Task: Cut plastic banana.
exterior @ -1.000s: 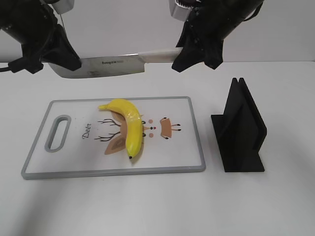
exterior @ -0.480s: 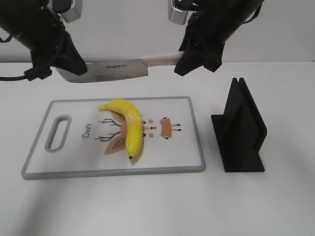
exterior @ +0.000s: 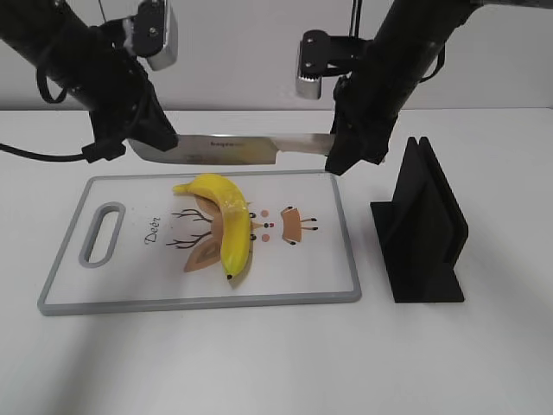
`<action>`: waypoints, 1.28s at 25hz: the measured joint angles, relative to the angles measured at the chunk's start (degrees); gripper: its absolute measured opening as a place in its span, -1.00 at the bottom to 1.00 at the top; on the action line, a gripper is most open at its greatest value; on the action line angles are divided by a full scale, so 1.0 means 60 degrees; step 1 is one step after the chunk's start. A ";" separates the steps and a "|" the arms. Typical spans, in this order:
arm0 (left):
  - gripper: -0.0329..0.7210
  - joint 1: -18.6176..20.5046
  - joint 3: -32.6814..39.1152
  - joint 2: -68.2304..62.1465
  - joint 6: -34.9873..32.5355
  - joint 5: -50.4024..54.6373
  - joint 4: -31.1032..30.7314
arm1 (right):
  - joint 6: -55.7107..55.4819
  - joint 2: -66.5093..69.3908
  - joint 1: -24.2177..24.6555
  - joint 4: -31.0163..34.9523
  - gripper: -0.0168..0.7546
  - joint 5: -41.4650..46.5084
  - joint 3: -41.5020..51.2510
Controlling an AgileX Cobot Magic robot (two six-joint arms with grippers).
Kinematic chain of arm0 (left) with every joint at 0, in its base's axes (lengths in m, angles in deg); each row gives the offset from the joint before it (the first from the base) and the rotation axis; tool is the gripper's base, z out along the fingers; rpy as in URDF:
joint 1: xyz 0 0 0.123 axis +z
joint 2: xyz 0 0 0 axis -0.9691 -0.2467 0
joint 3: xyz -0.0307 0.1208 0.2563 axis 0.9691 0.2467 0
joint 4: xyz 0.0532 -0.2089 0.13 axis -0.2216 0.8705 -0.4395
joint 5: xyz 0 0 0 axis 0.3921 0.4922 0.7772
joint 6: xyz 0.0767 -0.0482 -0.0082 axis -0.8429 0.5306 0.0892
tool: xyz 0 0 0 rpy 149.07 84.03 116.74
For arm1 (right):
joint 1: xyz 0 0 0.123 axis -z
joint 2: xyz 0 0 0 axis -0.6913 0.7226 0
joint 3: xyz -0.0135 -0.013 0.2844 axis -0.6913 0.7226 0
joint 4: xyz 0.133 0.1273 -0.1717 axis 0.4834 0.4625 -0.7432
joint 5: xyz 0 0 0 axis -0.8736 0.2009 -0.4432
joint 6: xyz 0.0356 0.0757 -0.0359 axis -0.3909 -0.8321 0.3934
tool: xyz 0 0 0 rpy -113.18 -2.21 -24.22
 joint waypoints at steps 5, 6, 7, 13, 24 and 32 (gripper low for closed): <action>-0.93 0.0000 -0.0008 -0.1307 0.0009 -0.0250 0.0173 | 0.0000 0.1010 0.0000 -0.0095 -0.51 -0.0334 0.0000; -0.93 0.0000 -0.0008 -0.1675 0.0009 -0.0418 0.0291 | 0.0000 0.1293 0.0000 -0.0181 -0.51 -0.0559 0.0000; -0.92 0.0012 -0.0073 -0.1892 -0.0002 -0.0459 0.0523 | 0.0000 0.1497 0.0022 -0.0315 -0.49 -0.0729 0.0000; -0.93 0.0014 -0.0156 -0.2460 0.0010 -0.0659 0.0626 | 0.0067 0.1727 0.0037 -0.0534 -0.47 -0.1194 -0.0058; -0.93 0.0014 -0.0040 -0.0864 0.0010 -0.0795 0.0364 | 0.0067 0.0854 0.0007 -0.0675 -0.47 -0.0399 -0.0913; -0.93 0.0014 -0.0040 0.0438 0.0039 -0.0188 0.0393 | 0.0111 -0.0106 0.0007 -0.0668 -0.47 0.0381 -0.1335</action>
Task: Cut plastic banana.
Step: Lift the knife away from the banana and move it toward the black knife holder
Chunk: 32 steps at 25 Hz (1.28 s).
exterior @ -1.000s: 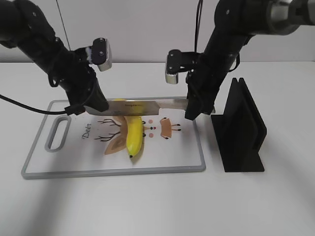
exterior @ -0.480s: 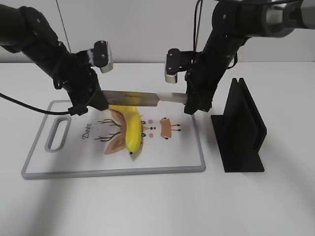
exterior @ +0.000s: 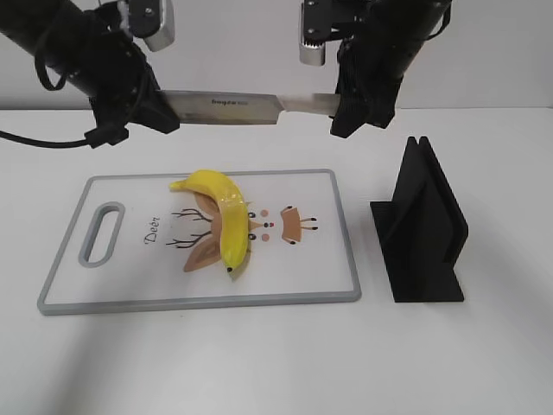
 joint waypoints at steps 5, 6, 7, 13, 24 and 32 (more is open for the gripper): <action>-0.84 0.0000 0.0000 0.0212 0.0019 0.0490 -0.0003 | 0.0254 -0.0143 0.0000 -0.0037 -0.47 0.0092 0.0000; -0.73 0.0000 0.0000 0.0212 0.0021 0.0574 -0.0003 | 0.0255 -0.0165 0.0000 -0.0035 -0.47 0.0119 0.0000; -0.58 0.0000 0.0000 0.0212 0.0029 0.0631 -0.0003 | 0.0255 -0.0176 0.0000 -0.0035 -0.47 0.0138 0.0000; 0.52 0.0000 0.0012 0.0334 0.0043 0.0637 0.0202 | 0.0225 -0.0185 0.0020 -0.0076 -0.51 0.0169 0.0000; 0.69 0.0093 0.0012 0.1521 0.2466 -0.0625 0.0194 | -0.0532 -0.0646 0.0030 -0.0337 -0.52 0.0250 0.0000; 0.66 0.0093 0.0012 0.2653 0.9578 -0.0130 -0.2910 | -0.2900 -0.1460 0.0030 -0.0365 -0.52 0.1103 0.0000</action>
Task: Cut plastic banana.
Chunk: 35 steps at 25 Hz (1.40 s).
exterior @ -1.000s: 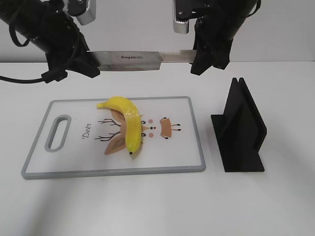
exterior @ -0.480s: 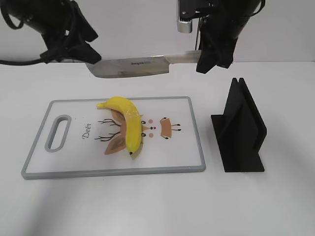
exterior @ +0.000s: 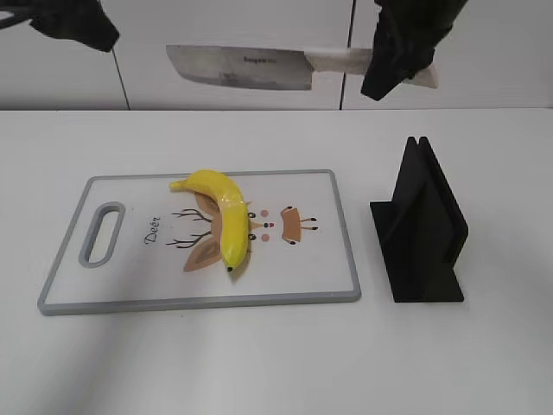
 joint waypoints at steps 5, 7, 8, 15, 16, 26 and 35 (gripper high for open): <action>0.65 0.0000 0.0009 0.0299 0.3095 0.2577 -0.1152 | -0.2667 -0.0389 0.0013 -0.0085 -0.52 0.0007 0.0000; 0.66 0.0000 0.0064 0.0316 0.3844 0.3147 -0.1521 | -0.3702 -0.0553 0.0016 -0.0097 -0.52 0.0020 0.0000; 0.66 0.0010 0.0144 0.0359 0.4078 0.3255 -0.1599 | -0.4392 -0.0666 0.0016 -0.0097 -0.52 0.0020 0.0026; 0.64 0.0002 0.2044 0.1826 0.4761 0.3334 -0.1355 | -0.5941 -0.2260 0.0033 0.0328 -0.52 -0.0002 0.2394; 0.63 0.0002 0.2473 0.2171 0.4805 0.3331 -0.1365 | -0.5989 -0.2567 0.0033 0.0328 -0.52 -0.0002 0.2931; 0.61 0.0002 0.5858 0.5505 0.5028 0.3248 -0.1596 | -0.7245 -0.5293 0.0033 0.0346 -0.52 -0.1582 0.6332; 0.57 0.0002 0.8069 0.9019 0.5028 0.2425 -0.1718 | -0.8886 -0.6425 0.0033 -0.0008 -0.52 -0.2384 0.7510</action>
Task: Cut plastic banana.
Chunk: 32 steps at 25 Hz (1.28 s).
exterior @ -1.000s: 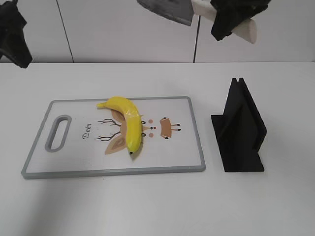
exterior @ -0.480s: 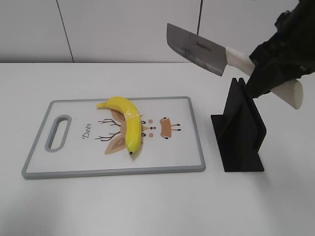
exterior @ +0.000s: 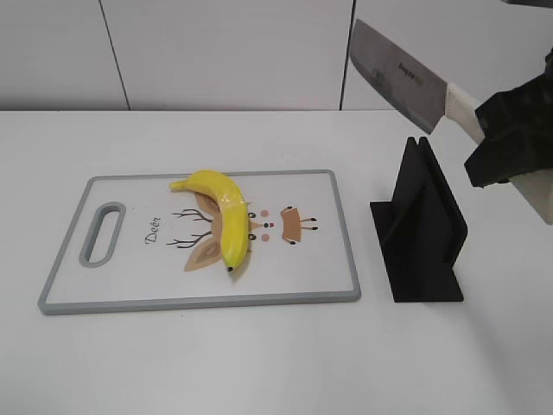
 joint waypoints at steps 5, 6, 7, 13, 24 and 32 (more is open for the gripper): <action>0.57 0.0000 0.0603 0.1982 0.0000 -0.0133 -0.0214 | -0.1195 -0.0277 0.0000 -0.0780 -0.52 -0.0520 0.0599; 0.57 0.0000 0.0703 0.2370 0.0000 -0.0161 -0.0272 | -0.1412 -0.0277 0.0000 -0.0926 -0.52 -0.0559 0.0717; 0.57 0.0000 0.0821 0.2750 0.0008 -0.0203 -0.0308 | -0.1608 -0.0277 0.0000 -0.1042 -0.52 -0.0629 0.0842; 0.57 0.0000 0.1167 0.4265 0.0010 -0.0287 -0.0399 | -0.2481 -0.0277 0.0000 -0.1275 -0.52 -0.1395 0.1439; 0.53 0.0000 0.1167 0.6014 0.0050 -0.0277 -0.0461 | -0.2714 -0.0033 0.0000 -0.1390 -0.52 -0.1944 0.1959; 0.53 0.0000 0.1167 0.6014 0.0050 -0.0287 -0.0470 | -0.2744 0.0993 0.0000 -0.1445 -0.52 -0.2130 0.1959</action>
